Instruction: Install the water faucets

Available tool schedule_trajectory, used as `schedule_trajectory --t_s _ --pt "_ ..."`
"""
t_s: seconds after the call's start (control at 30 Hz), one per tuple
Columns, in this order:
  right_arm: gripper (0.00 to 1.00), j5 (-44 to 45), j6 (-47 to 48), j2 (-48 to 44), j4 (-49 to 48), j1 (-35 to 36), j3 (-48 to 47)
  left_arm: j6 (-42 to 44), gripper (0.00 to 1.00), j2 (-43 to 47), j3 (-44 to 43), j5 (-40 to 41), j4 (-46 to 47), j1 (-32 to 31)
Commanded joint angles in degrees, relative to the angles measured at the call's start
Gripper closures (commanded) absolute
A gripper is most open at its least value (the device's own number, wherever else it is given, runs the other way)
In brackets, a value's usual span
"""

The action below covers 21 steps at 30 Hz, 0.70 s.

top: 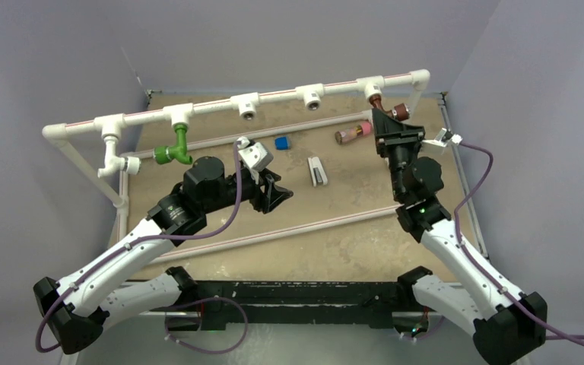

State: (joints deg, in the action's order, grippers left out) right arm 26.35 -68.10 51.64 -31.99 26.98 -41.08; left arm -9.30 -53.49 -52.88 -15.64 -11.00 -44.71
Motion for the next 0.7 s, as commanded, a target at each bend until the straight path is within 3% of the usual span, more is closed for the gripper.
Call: schedule_trajectory --t_s 0.0,0.27,0.47,0.67 --pt "1.0 -12.4 -15.8 1.9 -9.4 -5.8 -2.0 0.3 0.49 0.8 -1.8 -0.1 1.2 -0.1" --pt "1.0 -27.3 -26.6 7.9 -14.4 -14.8 -1.4 0.4 0.49 1.0 -1.9 0.1 1.1 -0.1" --pt "0.99 -31.3 -28.9 8.7 -17.7 -15.6 -0.5 0.4 0.49 1.0 -1.9 0.1 1.1 -0.2" --pt "0.48 -30.9 -24.3 6.5 -16.8 -15.6 0.2 0.4 0.49 0.9 -1.9 0.0 1.1 -0.1"
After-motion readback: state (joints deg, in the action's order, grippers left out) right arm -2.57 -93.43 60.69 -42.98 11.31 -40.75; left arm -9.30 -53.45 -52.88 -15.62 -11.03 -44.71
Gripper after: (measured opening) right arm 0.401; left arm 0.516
